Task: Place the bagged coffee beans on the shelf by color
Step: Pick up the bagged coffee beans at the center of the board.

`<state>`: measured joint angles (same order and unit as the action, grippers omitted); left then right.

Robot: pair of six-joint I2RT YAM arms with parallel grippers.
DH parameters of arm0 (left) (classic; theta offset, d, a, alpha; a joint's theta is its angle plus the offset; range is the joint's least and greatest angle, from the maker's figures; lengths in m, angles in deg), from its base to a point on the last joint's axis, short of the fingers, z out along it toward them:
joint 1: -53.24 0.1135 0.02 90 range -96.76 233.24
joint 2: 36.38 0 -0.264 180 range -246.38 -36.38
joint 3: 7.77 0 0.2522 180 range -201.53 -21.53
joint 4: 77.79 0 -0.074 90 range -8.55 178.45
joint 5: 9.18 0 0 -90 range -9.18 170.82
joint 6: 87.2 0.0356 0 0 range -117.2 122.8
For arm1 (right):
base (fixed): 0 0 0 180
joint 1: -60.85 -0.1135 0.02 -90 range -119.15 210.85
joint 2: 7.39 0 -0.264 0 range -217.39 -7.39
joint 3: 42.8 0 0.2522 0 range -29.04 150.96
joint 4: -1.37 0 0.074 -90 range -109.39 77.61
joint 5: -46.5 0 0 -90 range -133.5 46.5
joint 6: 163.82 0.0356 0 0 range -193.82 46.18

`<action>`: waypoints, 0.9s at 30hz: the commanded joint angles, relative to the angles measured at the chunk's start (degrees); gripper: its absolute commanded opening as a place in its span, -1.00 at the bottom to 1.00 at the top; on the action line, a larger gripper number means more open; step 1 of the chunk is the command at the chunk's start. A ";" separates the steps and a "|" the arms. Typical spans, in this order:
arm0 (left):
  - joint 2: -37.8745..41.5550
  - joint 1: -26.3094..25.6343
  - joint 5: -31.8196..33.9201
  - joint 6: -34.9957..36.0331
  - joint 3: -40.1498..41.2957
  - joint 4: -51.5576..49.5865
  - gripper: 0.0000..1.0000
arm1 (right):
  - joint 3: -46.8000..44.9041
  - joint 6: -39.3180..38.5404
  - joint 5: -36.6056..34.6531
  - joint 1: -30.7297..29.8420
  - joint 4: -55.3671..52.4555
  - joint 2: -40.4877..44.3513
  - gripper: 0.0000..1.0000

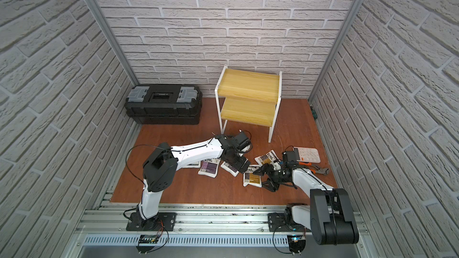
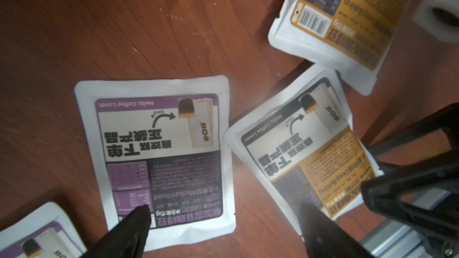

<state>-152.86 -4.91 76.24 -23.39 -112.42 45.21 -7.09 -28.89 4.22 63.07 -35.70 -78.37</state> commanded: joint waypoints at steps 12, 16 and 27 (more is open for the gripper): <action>0.11 -0.30 -0.83 0.99 -0.77 -0.73 0.97 | -0.30 -0.35 -7.03 -0.80 2.52 -2.95 -0.45; 0.96 -0.30 -0.61 0.66 -0.22 -0.53 0.97 | 0.27 -1.28 -6.98 -0.73 0.28 -2.10 -0.89; 12.48 2.26 1.19 -5.31 1.76 0.91 0.97 | 1.94 -0.67 -4.60 -0.81 -10.78 10.37 -0.95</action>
<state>-146.09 -3.99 76.02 -26.04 -111.09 45.16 -6.85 -29.63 -1.57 62.55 -41.32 -71.61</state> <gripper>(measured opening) 0.985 0.064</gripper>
